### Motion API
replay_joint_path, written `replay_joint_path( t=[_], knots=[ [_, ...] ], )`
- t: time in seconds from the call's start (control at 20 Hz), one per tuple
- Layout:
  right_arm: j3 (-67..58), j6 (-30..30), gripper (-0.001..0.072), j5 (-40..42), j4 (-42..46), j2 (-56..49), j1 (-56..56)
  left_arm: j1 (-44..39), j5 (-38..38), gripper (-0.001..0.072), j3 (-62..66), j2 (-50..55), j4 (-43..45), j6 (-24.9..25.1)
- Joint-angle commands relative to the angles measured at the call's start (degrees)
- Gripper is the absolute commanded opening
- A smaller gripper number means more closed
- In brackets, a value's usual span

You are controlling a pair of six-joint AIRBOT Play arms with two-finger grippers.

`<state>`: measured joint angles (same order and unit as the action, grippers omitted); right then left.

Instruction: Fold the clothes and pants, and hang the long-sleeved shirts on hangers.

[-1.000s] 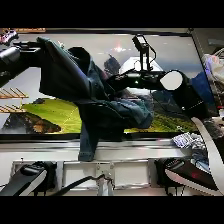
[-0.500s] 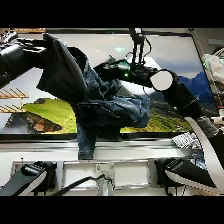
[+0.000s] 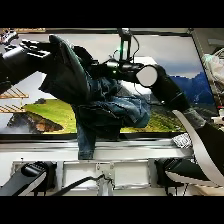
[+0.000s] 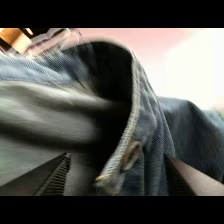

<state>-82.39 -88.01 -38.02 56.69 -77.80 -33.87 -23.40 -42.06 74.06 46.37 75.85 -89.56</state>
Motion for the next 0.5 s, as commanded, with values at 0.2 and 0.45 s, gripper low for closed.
replay_joint_path(
  t=[0.2,0.45],
  knots=[
    [-2.0,-5.4,0.0047,0.1,10.2,-1.5,2.0,-0.1,0.0,0.0024,0.1,-1.4,2.5,0.0],
    [-22.4,10.9,0.0047,5.3,10.3,1.2,2.0,0.5,18.2,0.0024,1.3,4.9,17.6,0.0]
  ],
)
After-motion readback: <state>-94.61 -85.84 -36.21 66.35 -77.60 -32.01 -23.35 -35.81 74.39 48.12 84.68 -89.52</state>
